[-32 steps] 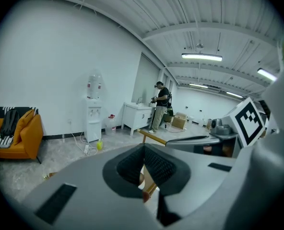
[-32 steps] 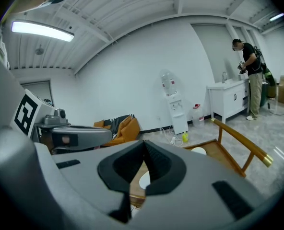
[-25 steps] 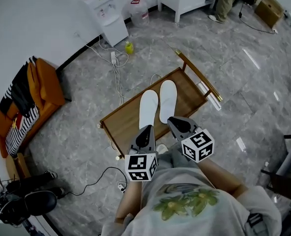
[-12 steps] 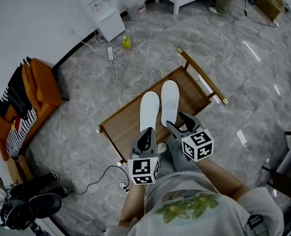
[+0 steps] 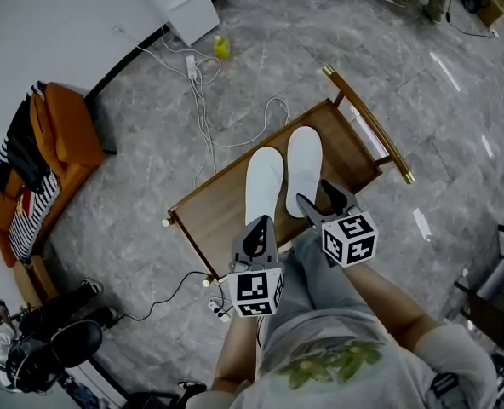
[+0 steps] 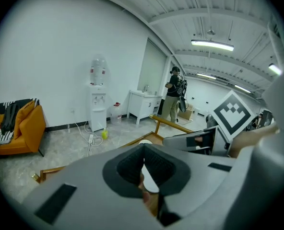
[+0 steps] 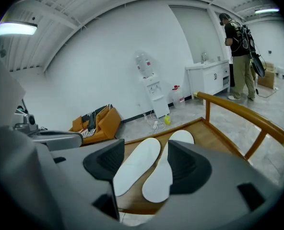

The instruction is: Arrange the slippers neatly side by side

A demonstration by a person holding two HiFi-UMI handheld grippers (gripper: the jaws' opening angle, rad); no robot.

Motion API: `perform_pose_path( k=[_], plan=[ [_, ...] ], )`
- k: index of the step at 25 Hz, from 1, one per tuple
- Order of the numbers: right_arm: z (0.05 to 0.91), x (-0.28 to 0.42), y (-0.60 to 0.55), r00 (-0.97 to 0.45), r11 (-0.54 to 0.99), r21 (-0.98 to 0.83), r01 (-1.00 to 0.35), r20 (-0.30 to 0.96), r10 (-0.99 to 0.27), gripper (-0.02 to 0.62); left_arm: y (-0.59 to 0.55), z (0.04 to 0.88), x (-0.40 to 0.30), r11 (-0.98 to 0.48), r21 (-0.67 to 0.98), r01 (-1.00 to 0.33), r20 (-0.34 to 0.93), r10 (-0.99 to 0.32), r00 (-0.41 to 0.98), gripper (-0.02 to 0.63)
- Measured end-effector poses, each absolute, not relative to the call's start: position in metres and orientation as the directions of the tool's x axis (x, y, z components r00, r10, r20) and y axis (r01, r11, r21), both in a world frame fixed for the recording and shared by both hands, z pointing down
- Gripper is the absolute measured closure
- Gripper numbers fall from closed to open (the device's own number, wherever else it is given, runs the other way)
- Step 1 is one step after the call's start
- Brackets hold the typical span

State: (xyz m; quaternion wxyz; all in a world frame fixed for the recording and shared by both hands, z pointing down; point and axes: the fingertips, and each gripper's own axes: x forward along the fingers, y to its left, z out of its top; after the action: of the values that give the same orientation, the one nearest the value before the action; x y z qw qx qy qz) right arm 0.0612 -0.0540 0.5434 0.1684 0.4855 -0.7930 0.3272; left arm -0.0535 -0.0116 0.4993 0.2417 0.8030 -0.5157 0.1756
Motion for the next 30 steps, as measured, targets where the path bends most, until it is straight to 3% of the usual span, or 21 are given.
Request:
perform_pose_path(
  k=[30],
  plan=[
    [0.672, 0.082, -0.108, -0.222, 0.125, -0.184, -0.975, 0.783, -0.581, 0.325, -0.031, 0.552, -0.042, -0.363, 0.202, -0.909, 0.608, -0.681, 0.407, 0.591]
  ],
)
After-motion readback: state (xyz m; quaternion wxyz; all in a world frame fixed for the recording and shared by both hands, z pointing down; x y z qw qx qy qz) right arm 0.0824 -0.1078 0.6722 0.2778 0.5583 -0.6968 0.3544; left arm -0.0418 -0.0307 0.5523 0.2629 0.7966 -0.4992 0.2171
